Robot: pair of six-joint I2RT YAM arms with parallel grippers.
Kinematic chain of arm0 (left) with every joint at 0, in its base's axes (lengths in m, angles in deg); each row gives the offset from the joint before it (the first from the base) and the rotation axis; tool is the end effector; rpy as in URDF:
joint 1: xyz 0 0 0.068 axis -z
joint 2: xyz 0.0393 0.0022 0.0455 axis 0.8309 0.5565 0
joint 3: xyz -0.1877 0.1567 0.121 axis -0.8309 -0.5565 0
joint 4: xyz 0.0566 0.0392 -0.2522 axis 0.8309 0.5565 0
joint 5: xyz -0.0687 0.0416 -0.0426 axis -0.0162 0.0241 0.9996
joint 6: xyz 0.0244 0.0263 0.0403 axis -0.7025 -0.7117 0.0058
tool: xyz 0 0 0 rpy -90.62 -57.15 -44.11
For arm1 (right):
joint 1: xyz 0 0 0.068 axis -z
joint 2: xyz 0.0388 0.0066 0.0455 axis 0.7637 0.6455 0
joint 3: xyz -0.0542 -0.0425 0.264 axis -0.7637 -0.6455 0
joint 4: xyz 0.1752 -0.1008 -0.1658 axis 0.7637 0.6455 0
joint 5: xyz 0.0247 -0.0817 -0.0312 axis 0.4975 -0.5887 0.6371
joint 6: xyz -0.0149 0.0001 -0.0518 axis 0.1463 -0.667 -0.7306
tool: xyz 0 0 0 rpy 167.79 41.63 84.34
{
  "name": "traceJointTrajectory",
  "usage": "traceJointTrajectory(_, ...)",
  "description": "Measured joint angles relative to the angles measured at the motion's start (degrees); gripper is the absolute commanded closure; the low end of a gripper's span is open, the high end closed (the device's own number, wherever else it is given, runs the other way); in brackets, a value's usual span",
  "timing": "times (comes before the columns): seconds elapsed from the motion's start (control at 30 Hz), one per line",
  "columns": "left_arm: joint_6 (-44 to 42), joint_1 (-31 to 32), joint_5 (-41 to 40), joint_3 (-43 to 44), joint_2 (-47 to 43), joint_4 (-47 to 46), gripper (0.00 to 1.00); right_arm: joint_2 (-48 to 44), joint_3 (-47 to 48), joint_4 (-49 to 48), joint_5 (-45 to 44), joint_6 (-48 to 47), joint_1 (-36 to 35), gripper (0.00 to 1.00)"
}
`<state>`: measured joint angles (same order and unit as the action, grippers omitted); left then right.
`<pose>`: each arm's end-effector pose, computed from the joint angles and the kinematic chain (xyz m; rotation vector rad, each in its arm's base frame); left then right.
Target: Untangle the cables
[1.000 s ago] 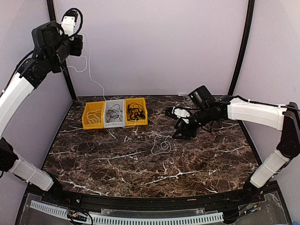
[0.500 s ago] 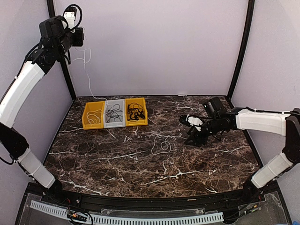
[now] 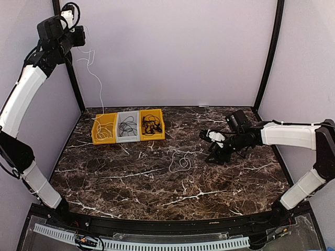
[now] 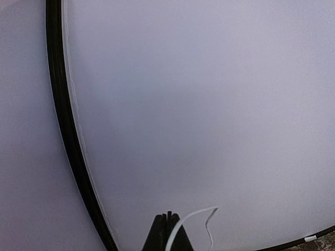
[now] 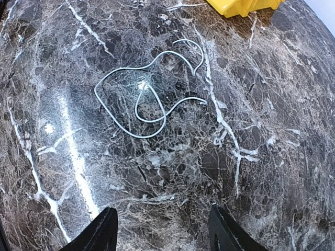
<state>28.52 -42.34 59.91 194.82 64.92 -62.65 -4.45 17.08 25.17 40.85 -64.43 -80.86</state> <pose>0.3220 -0.0676 0.5647 -0.0451 1.3357 0.0972 0.2478 0.1650 0.2055 -1.3935 2.0532 0.4950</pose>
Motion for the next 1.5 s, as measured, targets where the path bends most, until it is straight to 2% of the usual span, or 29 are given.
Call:
traceJointTrajectory(0.4,2.9,-5.0,4.8,-2.7,0.5,-0.3,1.00,2.5,0.0,0.1,0.2,0.0,0.0,0.39)
traceJointTrajectory(0.53,4.1,-5.4,6.8,-5.9,0.9,-1.0,1.00,2.5,0.0,0.1,0.2,-0.1,0.0,0.39)
traceJointTrajectory(0.87,8.9,-5.4,13.5,-31.4,-1.7,-5.6,1.00,2.9,0.0,0.1,0.3,-0.7,0.0,0.39)
traceJointTrajectory(0.97,10.7,-5.4,17.2,-36.6,-3.3,-6.3,1.00,3.5,0.0,0.1,0.5,-0.9,0.0,0.39)
traceJointTrajectory(1.17,13.6,-5.4,21.1,-43.7,-7.7,-8.6,1.00,3.7,0.0,0.2,0.6,-1.0,0.0,0.39)
traceJointTrajectory(1.5,15.4,-5.4,18.2,-53.5,-10.9,-9.2,1.00,4.2,0.0,0.3,0.7,-1.1,0.0,0.39)
